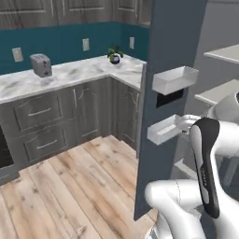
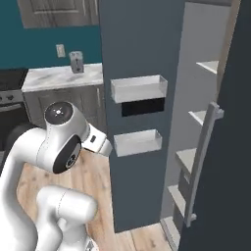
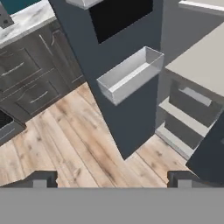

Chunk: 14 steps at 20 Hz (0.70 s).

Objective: Take the bottled waters from the counter and place them in the freezer to freeze. Close the freezer door after placing the bottles.

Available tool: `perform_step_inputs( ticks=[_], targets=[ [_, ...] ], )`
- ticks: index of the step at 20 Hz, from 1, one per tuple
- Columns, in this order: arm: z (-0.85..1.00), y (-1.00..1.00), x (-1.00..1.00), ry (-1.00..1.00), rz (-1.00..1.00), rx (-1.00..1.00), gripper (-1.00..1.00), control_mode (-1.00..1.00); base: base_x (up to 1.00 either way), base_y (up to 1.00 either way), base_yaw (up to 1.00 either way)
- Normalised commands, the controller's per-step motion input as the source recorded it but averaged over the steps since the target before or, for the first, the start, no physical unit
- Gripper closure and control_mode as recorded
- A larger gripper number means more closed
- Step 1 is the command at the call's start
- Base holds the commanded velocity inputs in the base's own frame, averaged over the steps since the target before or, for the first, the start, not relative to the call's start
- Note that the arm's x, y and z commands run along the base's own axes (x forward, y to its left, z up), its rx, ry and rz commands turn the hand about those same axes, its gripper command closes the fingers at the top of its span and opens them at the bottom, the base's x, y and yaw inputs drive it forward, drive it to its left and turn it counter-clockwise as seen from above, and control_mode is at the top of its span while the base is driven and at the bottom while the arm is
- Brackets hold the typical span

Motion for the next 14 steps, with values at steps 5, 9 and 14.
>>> perform_step_inputs(
  ticks=[5, 9, 14],
  targets=[
    [0.00, 0.00, 0.00, 0.00, 0.00, 0.00, -1.00, 1.00, -0.01, 0.61, 0.85],
    [0.00, 0.00, 0.00, 0.00, 0.00, 0.00, -1.00, 1.00, 0.04, 0.92, 0.61],
    [0.00, 0.00, 0.00, 0.00, 0.00, 0.00, -1.00, 1.00, 0.85, 0.64, 0.12]
  ],
)
